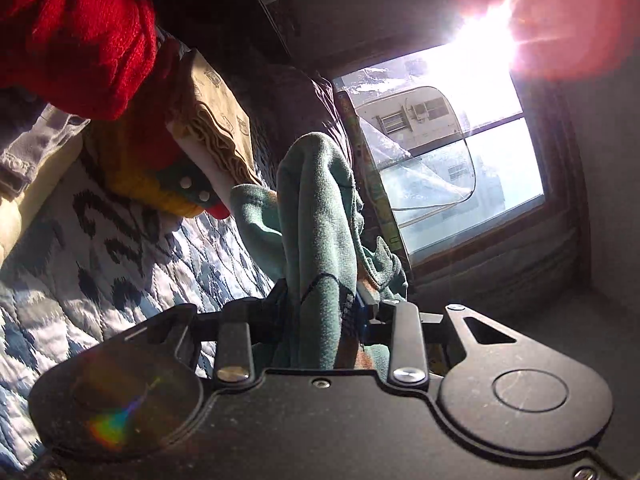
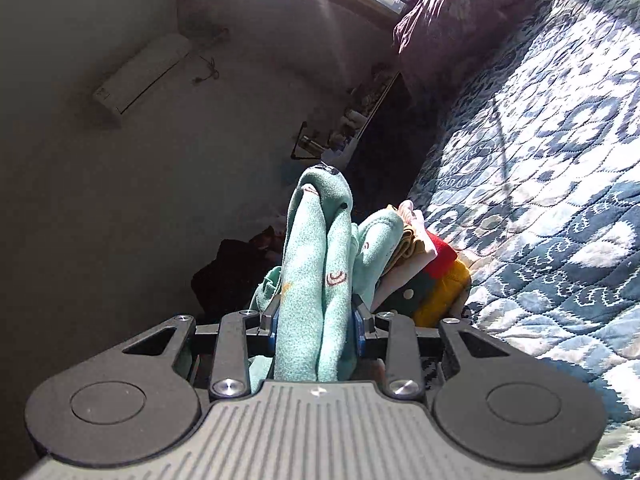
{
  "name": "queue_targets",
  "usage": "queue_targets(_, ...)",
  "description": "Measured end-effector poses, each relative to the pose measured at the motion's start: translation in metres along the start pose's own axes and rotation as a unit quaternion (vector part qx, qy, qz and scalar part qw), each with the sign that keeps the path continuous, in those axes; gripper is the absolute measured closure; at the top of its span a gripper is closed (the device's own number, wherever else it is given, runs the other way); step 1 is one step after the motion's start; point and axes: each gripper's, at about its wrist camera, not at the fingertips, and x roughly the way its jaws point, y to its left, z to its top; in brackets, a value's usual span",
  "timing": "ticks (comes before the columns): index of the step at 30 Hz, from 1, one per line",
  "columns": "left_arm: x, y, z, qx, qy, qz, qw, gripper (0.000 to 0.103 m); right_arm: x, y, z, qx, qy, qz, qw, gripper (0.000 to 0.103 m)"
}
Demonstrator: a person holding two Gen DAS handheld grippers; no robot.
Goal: Fold clothes
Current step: 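Lift the folded sleeper with both grippers and place it on the clothes pile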
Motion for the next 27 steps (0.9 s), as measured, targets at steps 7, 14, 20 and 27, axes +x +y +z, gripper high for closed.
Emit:
queue_targets(7,0.043,-0.022,0.097,0.015,-0.076,0.008,0.997,0.072,0.12,0.019,0.076,0.007,0.024,0.036,0.999,0.069)
queue_targets(14,0.095,0.011,0.134,-0.006,-0.119,0.068,0.9905,0.072,0.202,-0.015,0.117,0.043,0.03,0.063,0.997,0.07)
queue_targets(20,0.131,0.071,0.12,-0.034,-0.1,0.221,0.9697,0.071,0.248,-0.125,0.063,0.12,0.066,-0.082,0.987,0.07)
queue_targets(27,0.126,0.06,0.118,0.002,-0.092,0.227,0.9696,0.059,0.228,-0.107,0.066,0.09,0.04,-0.097,0.99,0.06)
